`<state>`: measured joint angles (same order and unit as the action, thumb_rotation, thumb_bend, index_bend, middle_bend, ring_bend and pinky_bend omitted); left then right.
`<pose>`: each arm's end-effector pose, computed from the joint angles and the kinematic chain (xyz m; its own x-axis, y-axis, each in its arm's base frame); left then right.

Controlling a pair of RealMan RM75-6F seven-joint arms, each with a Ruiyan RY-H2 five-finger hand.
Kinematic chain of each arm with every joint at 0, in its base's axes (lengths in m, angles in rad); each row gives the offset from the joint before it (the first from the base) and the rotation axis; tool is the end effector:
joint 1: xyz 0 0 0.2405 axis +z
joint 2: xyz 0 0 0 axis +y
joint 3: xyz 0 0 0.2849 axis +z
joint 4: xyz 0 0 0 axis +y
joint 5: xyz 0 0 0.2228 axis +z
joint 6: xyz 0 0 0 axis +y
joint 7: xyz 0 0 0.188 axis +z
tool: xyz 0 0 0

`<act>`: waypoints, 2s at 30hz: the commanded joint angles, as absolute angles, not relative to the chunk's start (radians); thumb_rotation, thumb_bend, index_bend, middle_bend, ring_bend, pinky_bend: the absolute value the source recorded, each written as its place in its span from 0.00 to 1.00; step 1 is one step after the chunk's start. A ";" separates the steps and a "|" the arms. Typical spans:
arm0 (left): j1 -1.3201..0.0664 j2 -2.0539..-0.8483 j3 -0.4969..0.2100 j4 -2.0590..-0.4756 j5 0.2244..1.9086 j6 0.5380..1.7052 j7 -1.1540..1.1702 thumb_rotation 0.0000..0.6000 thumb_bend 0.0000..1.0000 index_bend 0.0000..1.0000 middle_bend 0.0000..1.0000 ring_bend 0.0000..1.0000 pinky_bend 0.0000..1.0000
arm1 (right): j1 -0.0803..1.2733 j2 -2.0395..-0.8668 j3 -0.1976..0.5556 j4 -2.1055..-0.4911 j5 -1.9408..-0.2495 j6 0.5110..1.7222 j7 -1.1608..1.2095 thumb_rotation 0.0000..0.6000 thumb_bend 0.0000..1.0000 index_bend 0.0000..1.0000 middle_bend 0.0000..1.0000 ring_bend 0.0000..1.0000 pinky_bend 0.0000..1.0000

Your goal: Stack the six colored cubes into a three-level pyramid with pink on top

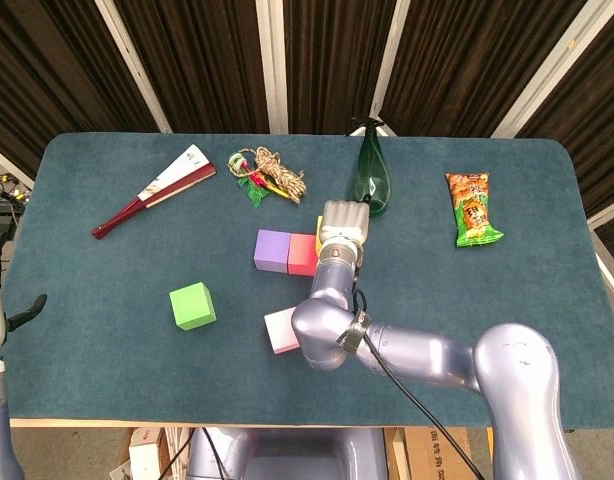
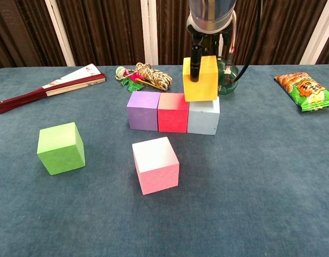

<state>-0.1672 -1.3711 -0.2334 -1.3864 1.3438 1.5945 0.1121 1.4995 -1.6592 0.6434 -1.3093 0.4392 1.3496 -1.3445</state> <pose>-0.3477 0.2879 0.1574 0.4302 -0.2946 0.8533 0.9027 0.1382 -0.4074 0.0296 -0.4958 -0.0205 0.4573 -0.4880 0.7435 -0.7923 0.1562 0.5898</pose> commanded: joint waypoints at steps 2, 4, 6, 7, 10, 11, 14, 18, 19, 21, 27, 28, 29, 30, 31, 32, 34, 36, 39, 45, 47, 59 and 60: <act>-0.167 -1.370 -0.233 -1.386 1.344 1.594 0.110 1.00 0.20 0.10 0.00 0.00 0.00 | 1.494 -1.671 0.665 -1.307 0.434 1.357 -1.360 1.00 0.27 0.41 0.37 0.20 0.01; -0.167 -1.370 -0.234 -1.386 1.343 1.593 0.109 1.00 0.20 0.10 0.00 0.00 0.00 | 1.492 -1.675 0.675 -1.308 0.431 1.364 -1.364 1.00 0.27 0.41 0.37 0.20 0.01; -0.167 -1.370 -0.233 -1.387 1.342 1.592 0.108 1.00 0.20 0.10 0.00 0.00 0.00 | 1.489 -1.679 0.683 -1.307 0.425 1.373 -1.368 1.00 0.27 0.41 0.37 0.20 0.01; -0.167 -1.370 -0.233 -1.386 1.342 1.591 0.108 1.00 0.20 0.10 0.00 0.00 0.00 | 1.489 -1.682 0.686 -1.307 0.420 1.377 -1.368 1.00 0.27 0.41 0.37 0.20 0.01; -0.168 -1.372 -0.231 -1.386 1.345 1.589 0.110 1.00 0.20 0.10 0.00 0.00 0.00 | 1.485 -1.691 0.698 -1.302 0.412 1.381 -1.369 1.00 0.27 0.41 0.37 0.20 0.01; -0.169 -1.372 -0.230 -1.387 1.346 1.589 0.111 1.00 0.20 0.10 0.00 0.00 0.00 | 1.484 -1.694 0.701 -1.299 0.408 1.380 -1.369 1.00 0.27 0.41 0.37 0.20 0.01; -0.169 -1.372 -0.229 -1.387 1.346 1.589 0.112 1.00 0.20 0.10 0.00 0.00 0.00 | 1.477 -1.702 0.710 -1.290 0.399 1.373 -1.372 1.00 0.27 0.41 0.37 0.20 0.01; -0.169 -1.373 -0.230 -1.386 1.346 1.590 0.112 1.00 0.20 0.10 0.00 0.00 0.00 | 1.468 -1.712 0.721 -1.278 0.392 1.365 -1.375 1.00 0.27 0.41 0.37 0.20 0.01; -0.169 -1.373 -0.230 -1.385 1.346 1.589 0.112 1.00 0.20 0.10 0.00 0.00 0.00 | 1.466 -1.714 0.724 -1.276 0.391 1.363 -1.375 1.00 0.27 0.41 0.37 0.20 0.01; -0.170 -1.374 -0.230 -1.385 1.345 1.587 0.112 1.00 0.20 0.10 0.00 0.00 0.00 | 1.464 -1.718 0.730 -1.274 0.387 1.362 -1.377 1.00 0.27 0.41 0.37 0.20 0.01; -0.170 -1.375 -0.228 -1.384 1.347 1.587 0.114 1.00 0.20 0.10 0.00 0.00 0.00 | 1.464 -1.729 0.744 -1.269 0.376 1.367 -1.388 1.00 0.27 0.41 0.37 0.20 0.01; -0.170 -1.375 -0.228 -1.384 1.347 1.587 0.114 1.00 0.20 0.10 0.00 0.00 0.00 | 1.464 -1.731 0.748 -1.269 0.375 1.367 -1.389 1.00 0.27 0.41 0.37 0.20 0.01; -0.170 -1.375 -0.228 -1.383 1.346 1.587 0.113 1.00 0.20 0.10 0.00 0.00 0.00 | 1.464 -1.732 0.751 -1.269 0.374 1.369 -1.390 1.00 0.27 0.41 0.37 0.20 0.01; -0.170 -1.375 -0.229 -1.383 1.346 1.586 0.113 1.00 0.20 0.10 0.00 0.00 0.00 | 1.464 -1.733 0.752 -1.269 0.372 1.370 -1.391 1.00 0.27 0.41 0.37 0.20 0.01; -0.170 -1.374 -0.229 -1.383 1.345 1.586 0.112 1.00 0.20 0.10 0.00 0.00 0.00 | 1.464 -1.734 0.754 -1.270 0.371 1.372 -1.393 1.00 0.27 0.41 0.37 0.20 0.01; -0.170 -1.374 -0.229 -1.384 1.345 1.586 0.111 1.00 0.20 0.10 0.00 0.00 0.00 | 1.465 -1.734 0.755 -1.271 0.370 1.373 -1.395 1.00 0.27 0.41 0.37 0.20 0.01; -0.170 -1.374 -0.230 -1.383 1.345 1.587 0.110 1.00 0.20 0.10 0.00 0.00 0.00 | 1.465 -1.737 0.760 -1.275 0.369 1.377 -1.398 1.00 0.27 0.41 0.37 0.20 0.01; -0.170 -1.373 -0.229 -1.383 1.346 1.587 0.109 1.00 0.20 0.10 0.00 0.00 0.00 | 1.464 -1.741 0.764 -1.277 0.367 1.379 -1.400 1.00 0.27 0.41 0.37 0.20 0.01; -0.169 -1.373 -0.229 -1.383 1.347 1.587 0.108 1.00 0.20 0.10 0.00 0.00 0.00 | 1.462 -1.749 0.767 -1.274 0.365 1.376 -1.402 1.00 0.27 0.41 0.37 0.20 0.01; -0.168 -1.372 -0.230 -1.383 1.346 1.589 0.107 1.00 0.20 0.10 0.00 0.00 0.00 | 1.458 -1.759 0.776 -1.260 0.363 1.366 -1.410 1.00 0.27 0.41 0.37 0.20 0.01; -0.168 -1.371 -0.230 -1.382 1.345 1.588 0.106 1.00 0.20 0.10 0.00 0.00 0.00 | 1.457 -1.762 0.777 -1.254 0.356 1.365 -1.409 1.00 0.27 0.41 0.37 0.20 0.01; -0.169 -1.373 -0.229 -1.382 1.346 1.589 0.110 1.00 0.20 0.10 0.00 0.00 0.00 | 1.450 -1.776 0.786 -1.234 0.347 1.355 -1.421 1.00 0.27 0.41 0.37 0.20 0.01; -0.169 -1.373 -0.230 -1.382 1.346 1.590 0.110 1.00 0.20 0.10 0.00 0.00 0.00 | 1.449 -1.777 0.786 -1.232 0.345 1.353 -1.421 1.00 0.27 0.41 0.37 0.20 0.01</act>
<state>-0.1686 -1.3733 -0.2297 -1.3816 1.3455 1.5897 0.1104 1.4496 -1.7763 0.7863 -1.2333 0.3465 1.3539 -1.4206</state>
